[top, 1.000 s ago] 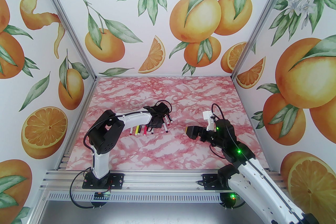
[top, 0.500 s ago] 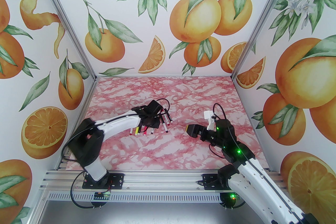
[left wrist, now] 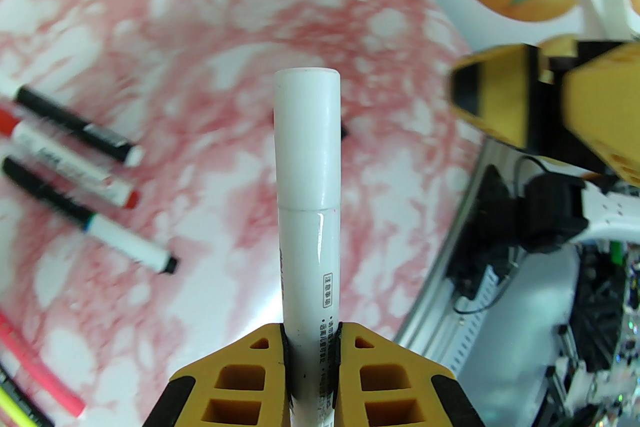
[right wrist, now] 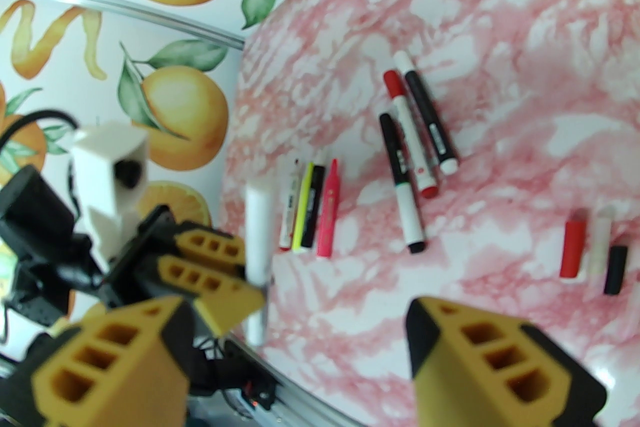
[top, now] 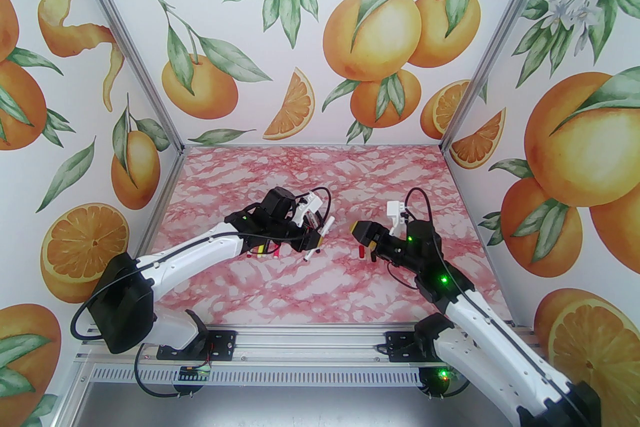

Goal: Open the pen caps

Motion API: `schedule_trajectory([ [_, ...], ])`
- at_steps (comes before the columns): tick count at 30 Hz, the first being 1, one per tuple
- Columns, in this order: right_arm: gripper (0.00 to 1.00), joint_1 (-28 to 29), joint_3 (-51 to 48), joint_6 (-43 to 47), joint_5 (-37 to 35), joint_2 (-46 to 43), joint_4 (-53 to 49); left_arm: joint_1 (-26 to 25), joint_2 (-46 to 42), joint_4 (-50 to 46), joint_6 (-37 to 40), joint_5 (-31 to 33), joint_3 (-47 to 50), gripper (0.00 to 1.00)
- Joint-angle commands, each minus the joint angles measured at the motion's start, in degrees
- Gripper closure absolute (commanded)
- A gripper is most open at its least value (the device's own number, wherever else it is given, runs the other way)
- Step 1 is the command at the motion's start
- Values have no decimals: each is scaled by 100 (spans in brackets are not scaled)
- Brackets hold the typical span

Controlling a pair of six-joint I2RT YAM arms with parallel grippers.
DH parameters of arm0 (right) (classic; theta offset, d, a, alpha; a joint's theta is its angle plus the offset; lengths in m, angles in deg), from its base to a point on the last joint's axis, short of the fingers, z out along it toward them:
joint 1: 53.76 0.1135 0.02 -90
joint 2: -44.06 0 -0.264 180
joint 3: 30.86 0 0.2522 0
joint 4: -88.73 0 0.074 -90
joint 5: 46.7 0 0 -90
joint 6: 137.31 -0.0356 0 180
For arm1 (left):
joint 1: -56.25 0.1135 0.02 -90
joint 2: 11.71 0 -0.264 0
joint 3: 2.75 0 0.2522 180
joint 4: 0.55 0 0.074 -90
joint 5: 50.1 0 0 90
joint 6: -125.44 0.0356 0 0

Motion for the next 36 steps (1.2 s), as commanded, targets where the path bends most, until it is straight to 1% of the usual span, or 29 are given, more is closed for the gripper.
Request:
schedule_trajectory([
  [1, 26, 165, 280, -88, -390, 143, 369, -125, 47, 489, 14, -568, -54, 85],
  [4, 27, 245, 342, -132, -388, 357, 525, -259, 137, 582, -43, -665, -118, 84],
  [8, 29, 376, 453, -123, -448, 580, 601, -374, 194, 656, -89, -634, -175, 85],
  [16, 44, 461, 484, -146, -520, 708, 655, -468, 287, 747, -128, -755, -269, 85],
  [21, 52, 499, 479, -154, -535, 748, 665, -468, 307, 727, -189, -641, -351, 85],
  [26, 64, 517, 449, -123, -644, 706, 611, -488, 325, 835, -293, -631, -370, 85],
  [32, 74, 513, 415, -105, -651, 717, 611, -519, 414, 819, -297, -645, -388, 85],
  [36, 77, 514, 405, -97, -667, 695, 581, -537, 457, 750, -255, -619, -432, 85],
])
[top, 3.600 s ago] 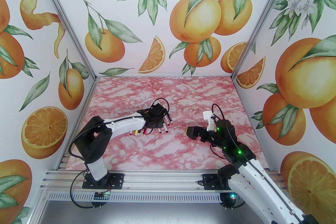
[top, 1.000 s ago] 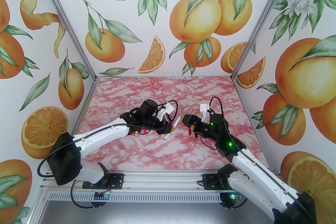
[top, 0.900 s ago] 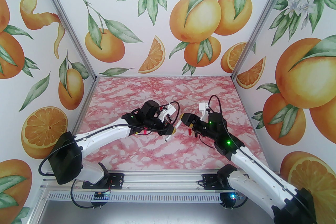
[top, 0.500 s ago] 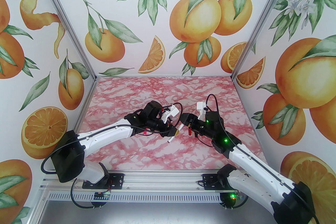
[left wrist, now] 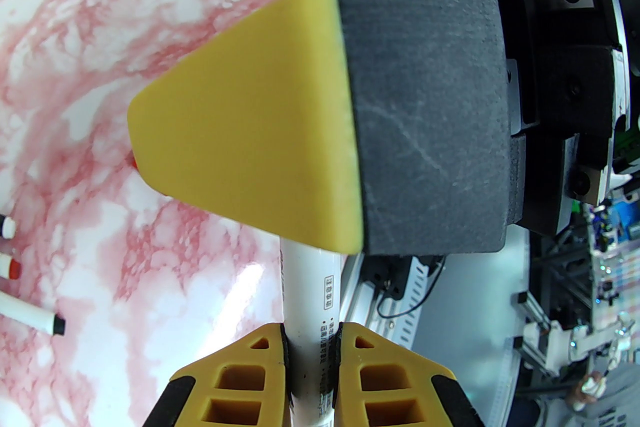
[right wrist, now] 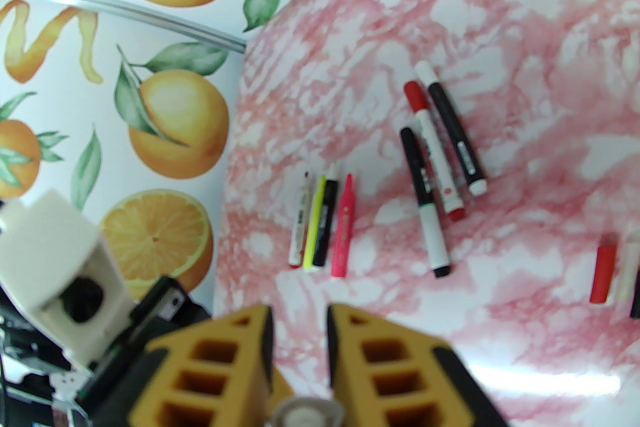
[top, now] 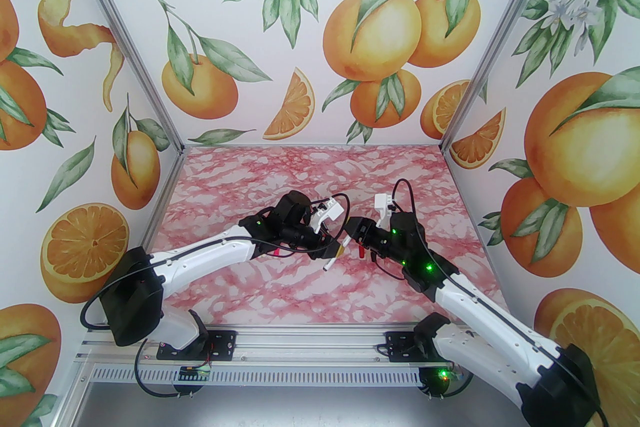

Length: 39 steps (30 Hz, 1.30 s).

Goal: Open the pen caps

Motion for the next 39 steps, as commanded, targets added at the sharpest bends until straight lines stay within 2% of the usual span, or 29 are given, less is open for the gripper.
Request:
schedule_trajectory([
  [1, 78, 32, 82, 64, -115, -64, 83, -30, 82, 45, 10, -6, -211, 85],
  [7, 83, 36, 91, 117, -195, -103, -19, -30, 58, 34, -2, 29, -202, 83],
  [10, 84, 29, 67, 72, -166, -132, 42, -50, 43, 302, -179, -33, -147, 72],
  [13, 85, 36, 20, -11, -125, -181, 146, -139, 90, 724, -416, -117, -31, 64],
  [17, 85, 37, -45, -100, -81, -219, 259, -256, 157, 1234, -666, -88, 127, 62],
  [21, 85, 29, -118, -187, -60, -240, 373, -290, 204, 1456, -797, 3, 193, 66],
  [29, 86, 32, -191, -212, -185, -278, 392, -335, 120, 1131, -514, 507, 211, 88],
  [31, 86, 31, -184, -190, -284, -275, 353, -379, 109, 866, -376, 731, 164, 91],
  [34, 87, 29, -96, -94, -676, -287, 61, -497, 111, 217, -143, 1416, 1, 95],
  [39, 87, 27, 49, -27, -1174, -298, -199, -721, 56, -211, 175, 1925, -48, 97],
])
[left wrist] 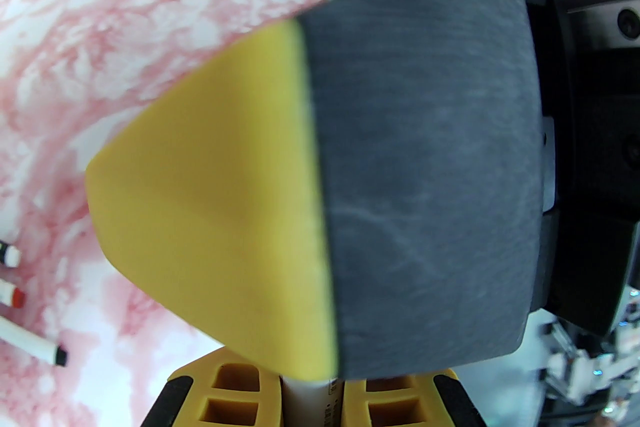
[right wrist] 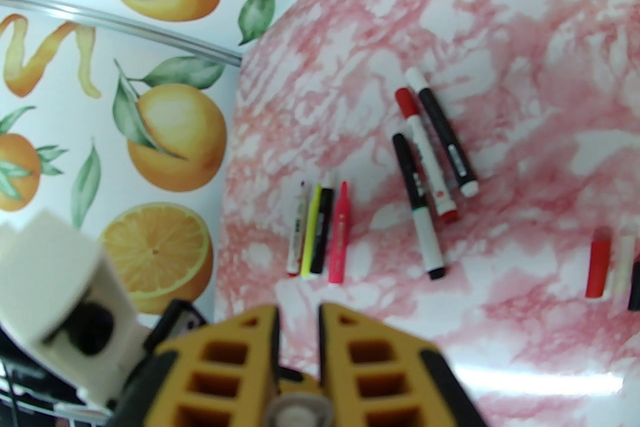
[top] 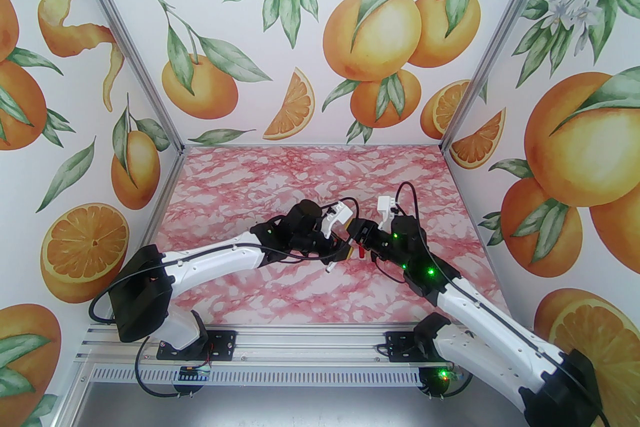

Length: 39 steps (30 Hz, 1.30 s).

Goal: Open the pen caps

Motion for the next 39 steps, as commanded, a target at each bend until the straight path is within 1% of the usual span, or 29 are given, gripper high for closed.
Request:
schedule_trajectory([
  [1, 87, -61, 226, 124, -798, -63, -146, -116, -127, -834, 340, 587, -101, 97],
  [3, 88, -65, 278, 124, -956, -51, -230, -160, -156, -924, 390, 635, -84, 97],
  [8, 88, -185, 452, 84, -1278, -21, -617, -304, -302, -1310, 577, 1110, -83, 97],
  [12, 88, -327, 475, 20, -1318, -49, -676, -312, -325, -1466, 629, 1094, -75, 97],
  [14, 88, -403, 464, 23, -1264, -77, -631, -312, -321, -1432, 620, 852, -66, 99],
  [17, 88, -536, 362, 118, -976, -174, -305, -242, -337, -1135, 516, 29, 1, 98],
  [20, 88, -742, 195, 218, -393, -269, 228, -108, -432, -1009, 478, -495, 34, 98],
  [23, 88, -852, 70, 338, 77, -338, 624, 98, -555, -667, 309, -1229, 159, 96],
  [26, 88, -862, -1, 460, 324, -419, 825, 205, -615, -400, 162, -1693, 272, 96],
  [31, 88, -890, -40, 589, 263, -581, 852, 300, -709, -93, -46, -1873, 503, 96],
  [34, 88, -889, 48, 592, -76, -624, 600, 294, -781, -53, -102, -1455, 567, 97],
  [35, 88, -888, 101, 561, -277, -626, 435, 275, -803, -91, -128, -1159, 548, 97],
  [37, 88, -893, 238, 447, -848, -623, -9, 111, -788, -394, 24, -423, 346, 97],
  [38, 88, -896, 312, 360, -1140, -604, -232, -92, -742, -679, 183, 145, 155, 97],
  [39, 88, -891, 395, 348, -1238, -567, -282, -267, -649, -892, 317, 541, -33, 98],
])
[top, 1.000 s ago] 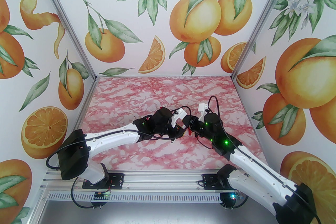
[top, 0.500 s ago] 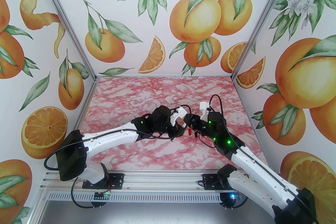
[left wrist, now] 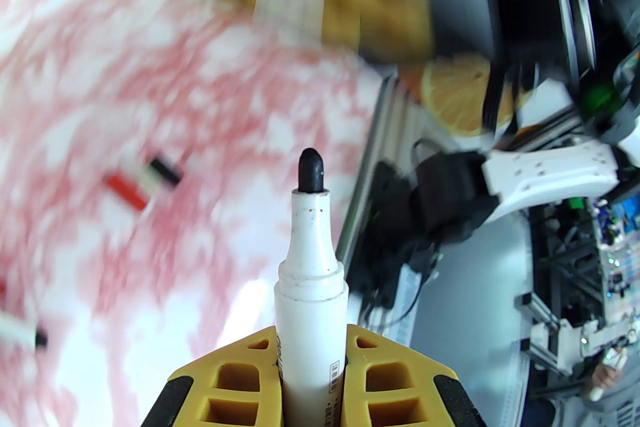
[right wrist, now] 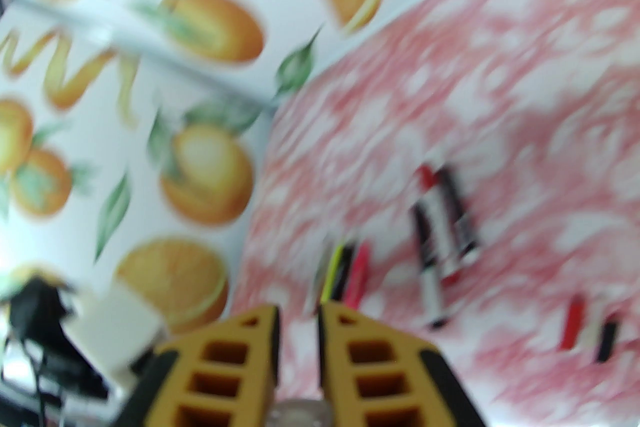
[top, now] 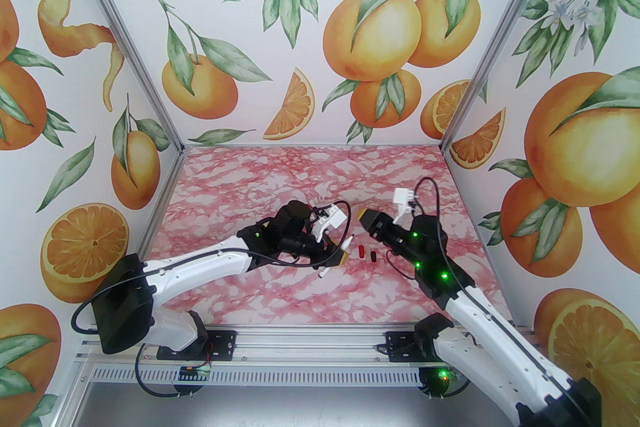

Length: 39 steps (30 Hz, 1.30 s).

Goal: Open the pen caps

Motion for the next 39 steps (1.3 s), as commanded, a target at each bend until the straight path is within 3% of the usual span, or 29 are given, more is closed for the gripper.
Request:
schedule_trajectory([
  [1, 88, -9, 395, -70, -1128, 54, -540, -449, 48, -706, 310, 1246, -517, 99],
  [7, 88, -16, 744, 162, -1287, 108, -937, -513, 114, -425, 206, 1312, -547, 100],
  [13, 88, -16, 836, 610, -778, 25, -1246, -335, 64, -385, 95, 1174, -431, 100],
  [24, 88, 104, 440, 1301, -746, -591, -2712, 133, -955, -334, -172, 1293, 405, 100],
  [31, 88, 554, 104, 1617, -1107, -712, -3436, 513, -1673, -1324, -282, 2164, 591, 100],
  [39, 87, 1437, -457, 1324, -1471, -616, -3429, 589, -2006, -1410, -240, 2474, 824, 99],
])
